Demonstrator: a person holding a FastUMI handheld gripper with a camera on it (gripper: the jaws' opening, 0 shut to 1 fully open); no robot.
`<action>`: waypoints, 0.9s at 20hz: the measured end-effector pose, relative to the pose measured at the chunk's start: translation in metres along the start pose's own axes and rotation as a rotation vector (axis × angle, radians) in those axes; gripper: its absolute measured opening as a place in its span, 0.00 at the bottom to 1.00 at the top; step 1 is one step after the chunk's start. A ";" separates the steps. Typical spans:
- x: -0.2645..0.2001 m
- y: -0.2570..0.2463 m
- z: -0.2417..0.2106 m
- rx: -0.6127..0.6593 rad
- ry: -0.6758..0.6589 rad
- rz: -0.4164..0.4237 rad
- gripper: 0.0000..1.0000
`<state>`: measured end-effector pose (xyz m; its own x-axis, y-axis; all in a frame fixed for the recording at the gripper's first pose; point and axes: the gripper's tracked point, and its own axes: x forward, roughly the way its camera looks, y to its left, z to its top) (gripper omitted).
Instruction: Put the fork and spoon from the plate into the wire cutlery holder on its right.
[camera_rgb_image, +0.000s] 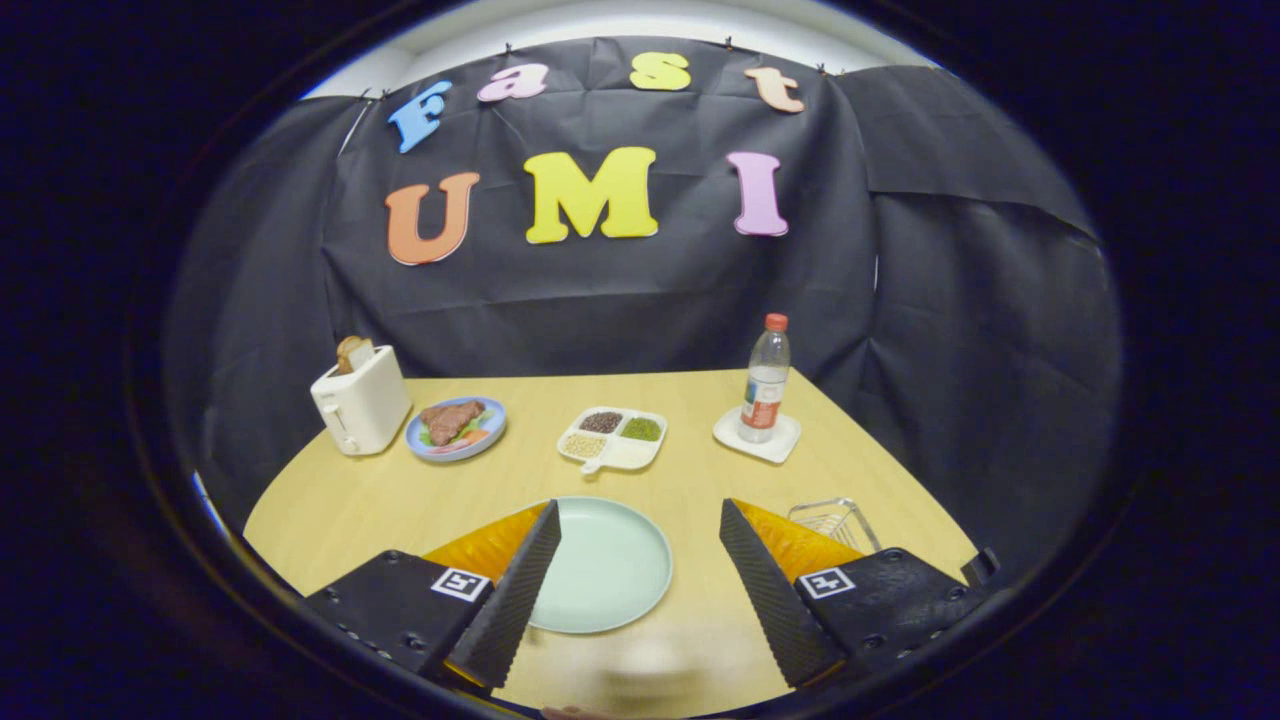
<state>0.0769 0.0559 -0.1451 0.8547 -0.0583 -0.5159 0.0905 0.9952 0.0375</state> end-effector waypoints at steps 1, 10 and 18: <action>0.003 0.007 -0.003 0.003 0.012 0.009 0.96; 0.051 0.046 -0.061 -0.018 0.218 0.044 0.96; 0.081 0.069 -0.104 -0.038 0.369 0.072 0.97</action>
<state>0.0990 0.1284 -0.2731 0.6162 0.0371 -0.7867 0.0123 0.9983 0.0566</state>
